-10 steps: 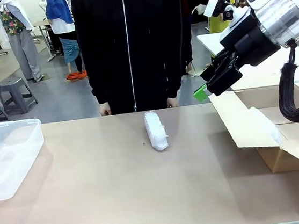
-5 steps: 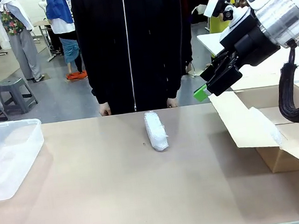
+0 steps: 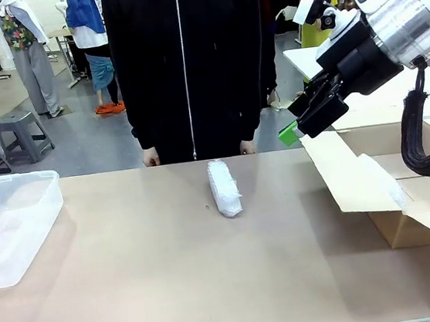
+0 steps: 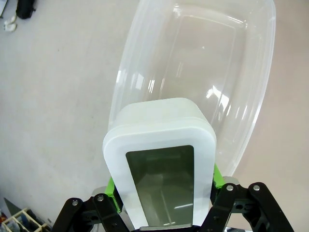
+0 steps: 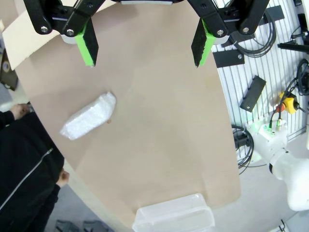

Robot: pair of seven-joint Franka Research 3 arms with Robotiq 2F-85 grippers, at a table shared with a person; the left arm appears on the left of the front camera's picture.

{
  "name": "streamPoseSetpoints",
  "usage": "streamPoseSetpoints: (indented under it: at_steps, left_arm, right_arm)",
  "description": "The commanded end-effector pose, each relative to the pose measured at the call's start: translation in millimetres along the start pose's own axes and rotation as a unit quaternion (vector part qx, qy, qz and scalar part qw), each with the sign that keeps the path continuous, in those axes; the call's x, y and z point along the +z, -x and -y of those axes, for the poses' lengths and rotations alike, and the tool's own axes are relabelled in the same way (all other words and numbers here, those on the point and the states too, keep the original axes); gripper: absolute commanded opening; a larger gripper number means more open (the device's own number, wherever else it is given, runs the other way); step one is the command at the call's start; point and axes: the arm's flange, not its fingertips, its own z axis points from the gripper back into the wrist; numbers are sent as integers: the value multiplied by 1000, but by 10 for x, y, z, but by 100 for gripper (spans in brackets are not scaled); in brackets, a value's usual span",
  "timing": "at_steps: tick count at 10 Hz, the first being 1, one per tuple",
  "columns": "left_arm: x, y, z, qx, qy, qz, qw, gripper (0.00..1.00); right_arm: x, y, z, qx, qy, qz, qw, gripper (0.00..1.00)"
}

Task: Separate and place wrapped and unwrapped clocks.
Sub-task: If the picked Digital clock is wrapped, place it in the Package Box ; if not, place it in the Organizing box.

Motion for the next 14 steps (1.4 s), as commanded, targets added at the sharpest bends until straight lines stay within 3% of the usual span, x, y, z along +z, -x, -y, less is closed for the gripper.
streamPoseSetpoints:
  at_steps: [1,11,12,14]
  left_arm:
    - [-194,-245,106,-50,-10,10,999,79]
    - [-1055,-557,361,-116,-22,27,993,79]
    - [-1062,-557,367,-120,-22,22,992,100]
    - [-1062,-549,370,-123,-21,20,992,100]
  right_arm:
    - [-8,8,4,3,-6,-2,1000,100]
    - [-8,8,4,3,-6,-2,1000,100]
    - [-8,8,4,3,-6,-2,1000,100]
    - [-8,8,4,3,-6,-2,1000,100]
